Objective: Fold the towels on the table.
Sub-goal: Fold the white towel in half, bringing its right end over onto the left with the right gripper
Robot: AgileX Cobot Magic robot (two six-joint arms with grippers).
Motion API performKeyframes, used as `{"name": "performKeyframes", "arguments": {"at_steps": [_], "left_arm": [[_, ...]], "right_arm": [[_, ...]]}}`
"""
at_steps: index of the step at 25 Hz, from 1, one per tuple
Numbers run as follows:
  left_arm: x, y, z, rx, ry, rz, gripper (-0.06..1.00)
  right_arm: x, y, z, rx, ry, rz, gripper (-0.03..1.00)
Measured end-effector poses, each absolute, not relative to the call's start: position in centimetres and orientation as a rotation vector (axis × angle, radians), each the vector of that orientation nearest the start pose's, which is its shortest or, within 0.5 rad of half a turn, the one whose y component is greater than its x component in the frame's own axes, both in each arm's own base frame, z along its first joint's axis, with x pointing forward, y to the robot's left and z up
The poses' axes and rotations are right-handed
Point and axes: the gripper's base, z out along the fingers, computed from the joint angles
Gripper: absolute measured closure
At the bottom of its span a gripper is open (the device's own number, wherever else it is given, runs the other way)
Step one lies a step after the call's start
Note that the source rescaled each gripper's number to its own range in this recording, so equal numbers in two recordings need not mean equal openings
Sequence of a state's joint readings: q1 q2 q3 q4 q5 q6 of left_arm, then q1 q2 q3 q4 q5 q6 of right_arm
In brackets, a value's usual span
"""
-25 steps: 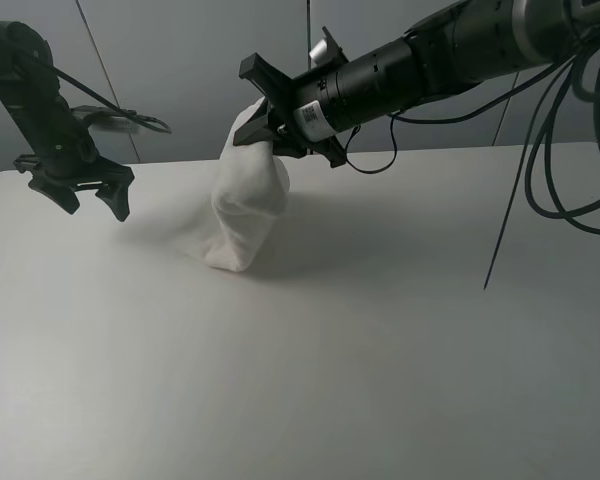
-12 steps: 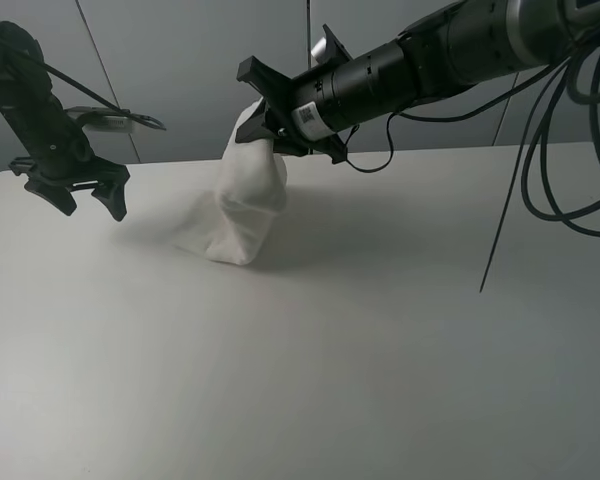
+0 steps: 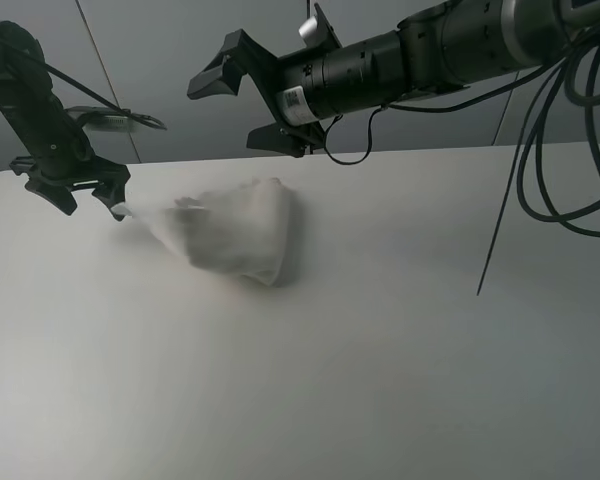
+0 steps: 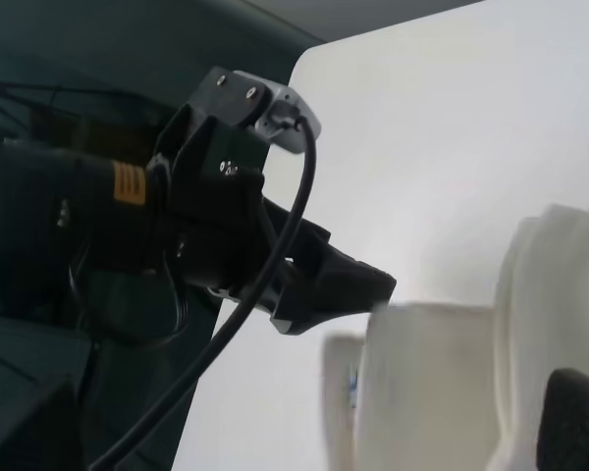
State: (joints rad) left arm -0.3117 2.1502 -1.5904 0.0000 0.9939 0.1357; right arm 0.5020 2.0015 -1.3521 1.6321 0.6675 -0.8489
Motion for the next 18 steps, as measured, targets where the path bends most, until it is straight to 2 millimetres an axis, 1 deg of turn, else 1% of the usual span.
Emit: {"name": "performKeyframes", "arguments": {"at_steps": [2,6,9,12,17,18], "left_arm": [[40.9,-13.2,15.3,0.674,2.962,-0.014,-0.05],[40.8,-13.1,15.3,0.68,2.974,-0.012,-0.05],[40.7,-13.1,16.1,0.675,2.952,-0.015,-0.05],[40.5,-13.1,18.4,0.676,2.894,-0.021,-0.05],[39.4,-12.7,23.7,0.661,2.777,-0.032,-0.02],[39.1,-12.6,24.6,0.657,2.759,-0.034,-0.02]], "right_arm": [[35.8,26.1,21.3,-0.121,2.316,1.423,-0.03],[35.6,25.9,20.8,-0.227,2.348,1.343,-0.03],[35.4,25.7,20.5,-0.329,2.369,1.264,-0.03],[35.1,25.1,21.2,-0.453,2.371,1.105,-0.03],[34.2,23.0,24.3,-0.596,2.377,0.783,-0.03],[34.0,22.4,24.8,-0.635,2.385,0.693,-0.03]]}}
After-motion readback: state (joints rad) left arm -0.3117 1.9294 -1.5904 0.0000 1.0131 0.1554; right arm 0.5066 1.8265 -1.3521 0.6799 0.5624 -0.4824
